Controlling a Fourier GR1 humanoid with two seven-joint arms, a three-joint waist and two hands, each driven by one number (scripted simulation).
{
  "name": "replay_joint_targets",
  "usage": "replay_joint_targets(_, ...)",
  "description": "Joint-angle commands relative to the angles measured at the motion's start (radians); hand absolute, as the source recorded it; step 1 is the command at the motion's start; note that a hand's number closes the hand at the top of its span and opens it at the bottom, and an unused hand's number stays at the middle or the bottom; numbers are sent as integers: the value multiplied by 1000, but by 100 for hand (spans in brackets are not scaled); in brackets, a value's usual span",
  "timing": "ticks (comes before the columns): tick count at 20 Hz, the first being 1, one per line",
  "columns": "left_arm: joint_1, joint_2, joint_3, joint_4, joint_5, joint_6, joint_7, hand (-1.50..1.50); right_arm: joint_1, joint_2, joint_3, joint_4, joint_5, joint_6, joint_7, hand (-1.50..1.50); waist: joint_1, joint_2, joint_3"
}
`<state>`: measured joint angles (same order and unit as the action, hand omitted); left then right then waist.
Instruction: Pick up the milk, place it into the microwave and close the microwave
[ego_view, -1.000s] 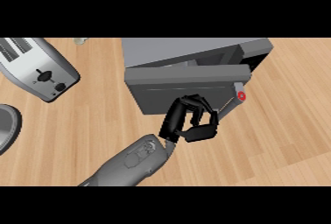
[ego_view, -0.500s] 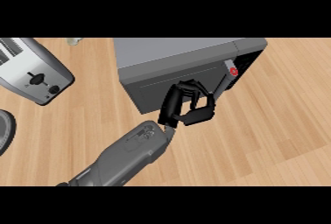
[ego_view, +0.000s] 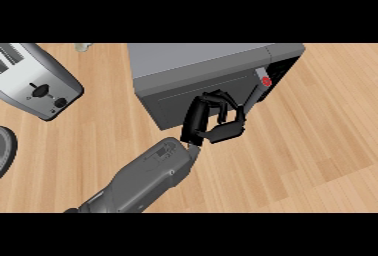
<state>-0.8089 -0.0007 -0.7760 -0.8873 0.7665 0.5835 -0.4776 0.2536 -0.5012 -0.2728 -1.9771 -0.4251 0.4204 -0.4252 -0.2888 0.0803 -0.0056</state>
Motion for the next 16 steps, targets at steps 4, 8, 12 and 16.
replay_joint_targets(4, -100, 1, 64, 80, 52, -22, -43, 150, -37, -44, -41, 27, -36, 3, 30, -150, -1, 13, 1)
replay_joint_targets(8, -99, 1, 61, 96, 77, -17, -72, 150, -41, -59, -61, 33, -49, 5, 37, -150, -13, 9, 2)
replay_joint_targets(12, -107, 1, 46, 100, 102, -14, -83, 150, -69, -85, -86, 44, -64, 7, 41, -150, -20, 10, 2)
replay_joint_targets(16, -111, 1, 41, 106, 120, -24, -114, 150, -87, -104, -112, 74, -80, 10, 44, -150, -12, 11, 3)
